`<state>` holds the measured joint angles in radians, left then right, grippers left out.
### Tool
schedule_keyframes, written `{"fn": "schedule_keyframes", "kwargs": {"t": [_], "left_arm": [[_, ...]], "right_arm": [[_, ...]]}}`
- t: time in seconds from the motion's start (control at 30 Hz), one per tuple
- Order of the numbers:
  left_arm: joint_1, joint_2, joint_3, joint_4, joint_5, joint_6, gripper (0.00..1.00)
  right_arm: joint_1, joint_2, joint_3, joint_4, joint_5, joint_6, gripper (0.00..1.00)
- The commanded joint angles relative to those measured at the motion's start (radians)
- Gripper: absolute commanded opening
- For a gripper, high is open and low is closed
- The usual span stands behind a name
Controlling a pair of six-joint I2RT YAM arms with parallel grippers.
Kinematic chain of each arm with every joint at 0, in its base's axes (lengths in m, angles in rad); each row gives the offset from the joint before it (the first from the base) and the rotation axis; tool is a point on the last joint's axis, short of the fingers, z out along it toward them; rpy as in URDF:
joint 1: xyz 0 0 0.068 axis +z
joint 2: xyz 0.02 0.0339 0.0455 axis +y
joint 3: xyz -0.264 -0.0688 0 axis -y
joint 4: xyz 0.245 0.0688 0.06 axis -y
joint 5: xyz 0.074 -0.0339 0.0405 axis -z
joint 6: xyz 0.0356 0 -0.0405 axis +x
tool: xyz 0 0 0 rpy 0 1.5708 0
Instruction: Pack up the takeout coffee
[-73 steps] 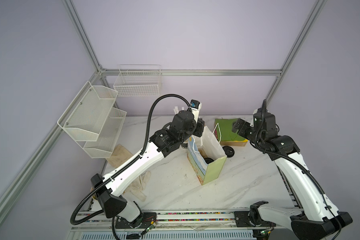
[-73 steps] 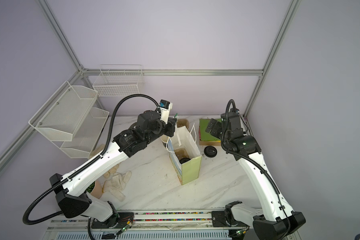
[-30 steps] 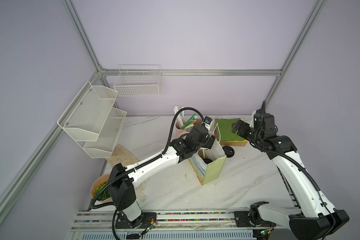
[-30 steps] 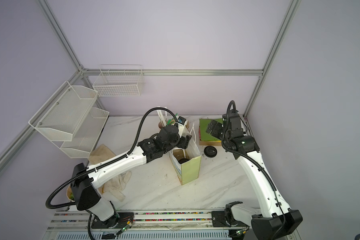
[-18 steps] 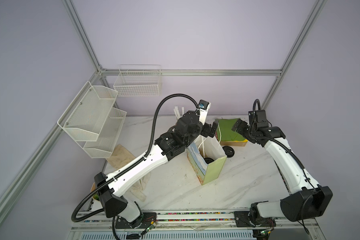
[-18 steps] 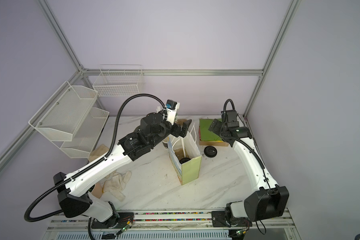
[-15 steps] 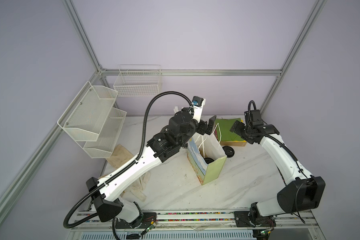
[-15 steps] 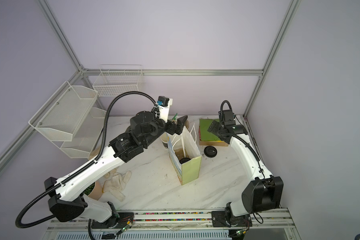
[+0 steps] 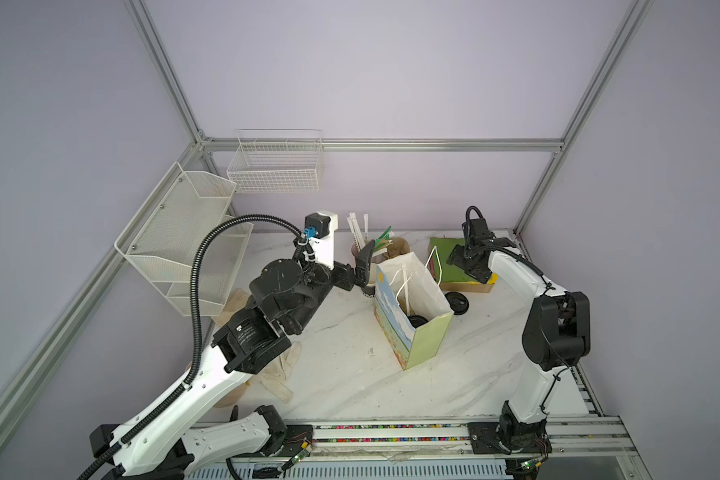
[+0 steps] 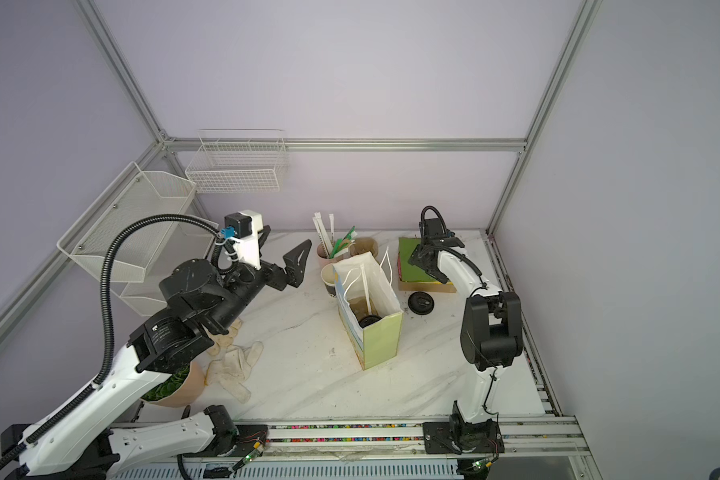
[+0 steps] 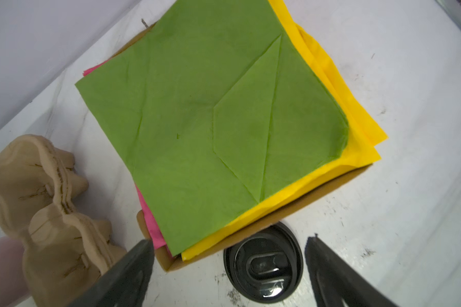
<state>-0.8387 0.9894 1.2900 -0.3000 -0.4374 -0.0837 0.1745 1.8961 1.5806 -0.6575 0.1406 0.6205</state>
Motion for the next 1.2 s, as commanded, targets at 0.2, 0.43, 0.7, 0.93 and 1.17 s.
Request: {"fn": "schedule_keyframes", "kwargs": {"t": [0.2,0.43,0.7,0.93,1.17], "left_arm": [[0.051,-0.230,-0.327,-0.002,-0.172,0.026,1.00],[0.090,-0.268,-0.433,0.056,-0.189,0.028,1.00],[0.117,-0.256,-0.464,0.070,-0.149,0.016,1.00],[0.133,-0.242,-0.466,0.072,-0.121,0.005,1.00],[0.140,-0.235,-0.466,0.072,-0.106,0.003,1.00]], "right_arm": [[-0.004,0.179,0.133,0.060,0.039,-0.018,0.88],[-0.004,0.244,0.135,0.107,0.015,-0.043,0.78],[-0.008,0.264,0.132,0.135,0.000,-0.064,0.62],[-0.016,0.268,0.125,0.144,-0.022,-0.071,0.46],[-0.017,0.253,0.106,0.166,-0.046,-0.078,0.38]]}}
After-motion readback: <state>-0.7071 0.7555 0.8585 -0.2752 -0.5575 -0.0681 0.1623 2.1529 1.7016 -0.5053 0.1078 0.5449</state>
